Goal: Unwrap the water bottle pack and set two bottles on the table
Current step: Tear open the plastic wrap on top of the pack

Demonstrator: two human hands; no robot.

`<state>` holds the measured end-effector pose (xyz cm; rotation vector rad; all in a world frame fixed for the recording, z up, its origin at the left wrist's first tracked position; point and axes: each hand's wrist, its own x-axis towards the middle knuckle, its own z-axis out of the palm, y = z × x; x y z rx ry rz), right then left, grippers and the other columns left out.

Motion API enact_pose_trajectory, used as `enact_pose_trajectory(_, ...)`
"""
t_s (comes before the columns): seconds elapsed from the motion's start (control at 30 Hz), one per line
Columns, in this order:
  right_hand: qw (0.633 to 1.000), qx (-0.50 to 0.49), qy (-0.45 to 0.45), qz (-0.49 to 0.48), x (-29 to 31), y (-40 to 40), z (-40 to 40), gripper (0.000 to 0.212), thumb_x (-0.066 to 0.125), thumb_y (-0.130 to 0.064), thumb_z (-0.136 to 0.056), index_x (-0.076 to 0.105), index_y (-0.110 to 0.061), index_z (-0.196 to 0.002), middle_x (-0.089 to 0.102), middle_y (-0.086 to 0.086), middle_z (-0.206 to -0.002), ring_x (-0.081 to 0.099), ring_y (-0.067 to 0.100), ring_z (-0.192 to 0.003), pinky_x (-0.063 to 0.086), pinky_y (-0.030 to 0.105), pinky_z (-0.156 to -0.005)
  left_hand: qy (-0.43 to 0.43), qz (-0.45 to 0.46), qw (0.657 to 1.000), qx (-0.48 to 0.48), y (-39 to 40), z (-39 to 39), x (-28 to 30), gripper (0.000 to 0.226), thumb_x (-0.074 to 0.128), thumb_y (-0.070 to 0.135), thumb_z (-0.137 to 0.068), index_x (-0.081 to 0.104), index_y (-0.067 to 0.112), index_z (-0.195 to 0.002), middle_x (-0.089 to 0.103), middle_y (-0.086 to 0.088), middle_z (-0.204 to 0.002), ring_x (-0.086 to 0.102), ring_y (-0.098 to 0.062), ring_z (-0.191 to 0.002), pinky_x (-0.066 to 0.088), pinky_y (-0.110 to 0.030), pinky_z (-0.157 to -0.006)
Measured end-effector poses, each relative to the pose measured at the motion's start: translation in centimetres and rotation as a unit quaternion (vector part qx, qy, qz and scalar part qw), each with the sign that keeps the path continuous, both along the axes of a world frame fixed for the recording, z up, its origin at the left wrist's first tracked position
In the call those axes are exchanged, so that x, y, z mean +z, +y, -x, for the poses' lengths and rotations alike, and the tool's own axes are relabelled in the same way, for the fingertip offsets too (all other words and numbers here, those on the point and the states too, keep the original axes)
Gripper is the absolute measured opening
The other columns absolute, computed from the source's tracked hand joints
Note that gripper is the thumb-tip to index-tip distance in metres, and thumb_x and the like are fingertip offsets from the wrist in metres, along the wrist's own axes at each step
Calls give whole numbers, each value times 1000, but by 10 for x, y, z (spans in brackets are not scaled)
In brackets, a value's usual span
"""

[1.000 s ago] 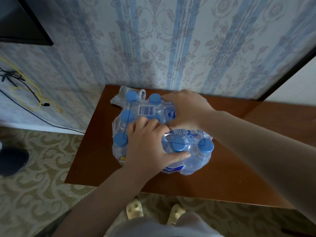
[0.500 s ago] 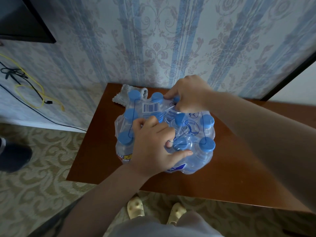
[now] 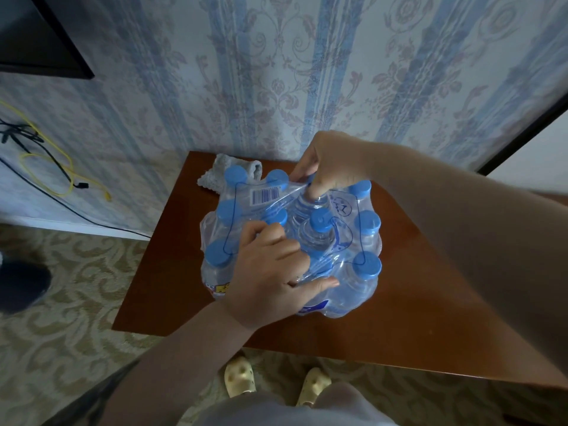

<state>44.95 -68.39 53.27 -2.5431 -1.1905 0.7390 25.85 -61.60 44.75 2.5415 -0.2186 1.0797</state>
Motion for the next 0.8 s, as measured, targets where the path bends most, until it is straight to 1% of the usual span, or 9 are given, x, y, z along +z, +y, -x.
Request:
enact_pose_trajectory(0.07,999,12,-51,3,-2,-6,10,45,76,-22,-67,70,-36,-110,71,-16,-105,61,7,-95,47,24,-78,21,3,1000,6,3,0,3,61,82,53,-62,39,14,-43,41,6,-44,38,-13,-64,32,-32,-76)
enact_pose_trajectory(0.17,997,26,-71,6,-4,-21,23,56,67,-17,-74,58,-37,-125,65,-6,-113,56,15,-96,51,35,-80,54,-10,998,13,12,2,13,46,69,49,-75,49,18,-47,51,10,-51,46,-11,-72,25,-30,-86)
enact_pose_trajectory(0.27,988,19,-154,10,-2,-33,36,55,64,-21,-78,51,-37,-129,59,-6,-123,56,20,-105,50,36,-80,116,-18,993,31,18,-1,28,34,57,44,-82,52,22,-57,54,11,-70,49,-12,-80,20,-27,-86)
enact_pose_trajectory(0.33,977,18,-210,9,0,-38,44,51,64,-27,-77,51,-36,-126,58,-7,-122,58,22,-105,50,36,-76,147,8,987,63,22,-7,38,27,55,45,-83,53,25,-65,50,12,-80,45,-9,-85,19,-26,-83)
enact_pose_trajectory(0.4,977,0,-215,9,2,-44,48,50,65,-30,-75,53,-36,-122,61,-7,-117,59,22,-99,49,34,-71,181,27,979,92,32,-13,43,18,64,43,-75,57,27,-78,50,11,-92,43,-9,-93,22,-29,-86)
enact_pose_trajectory(0.53,986,-43,-158,-11,4,-54,53,53,70,-31,-69,54,-39,-119,63,-10,-109,59,17,-90,50,31,-66,276,44,957,77,55,-21,48,43,81,34,-62,64,27,-101,62,10,-113,56,-14,-108,42,-38,-93)
enact_pose_trajectory(0.6,985,-50,-165,-18,2,-56,56,46,67,-30,-69,54,-42,-112,65,-10,-102,60,17,-84,49,30,-64,299,36,951,66,61,-19,50,47,82,37,-65,69,28,-110,66,12,-121,58,-11,-114,41,-30,-94)
enact_pose_trajectory(0.7,984,-69,-159,-43,-2,-59,61,36,63,-26,-69,55,-41,-100,67,-9,-95,62,18,-84,53,34,-67,324,24,945,47,71,-18,52,45,76,34,-77,65,33,-120,58,19,-132,49,-4,-125,36,-27,-97)
enact_pose_trajectory(0.8,979,-85,-164,-86,-5,-61,66,24,63,-20,-71,57,-37,-87,63,-16,-95,59,13,-85,51,32,-67,376,-7,926,12,80,-22,62,40,68,28,-85,61,35,-124,53,21,-137,47,3,-123,36,-26,-97)
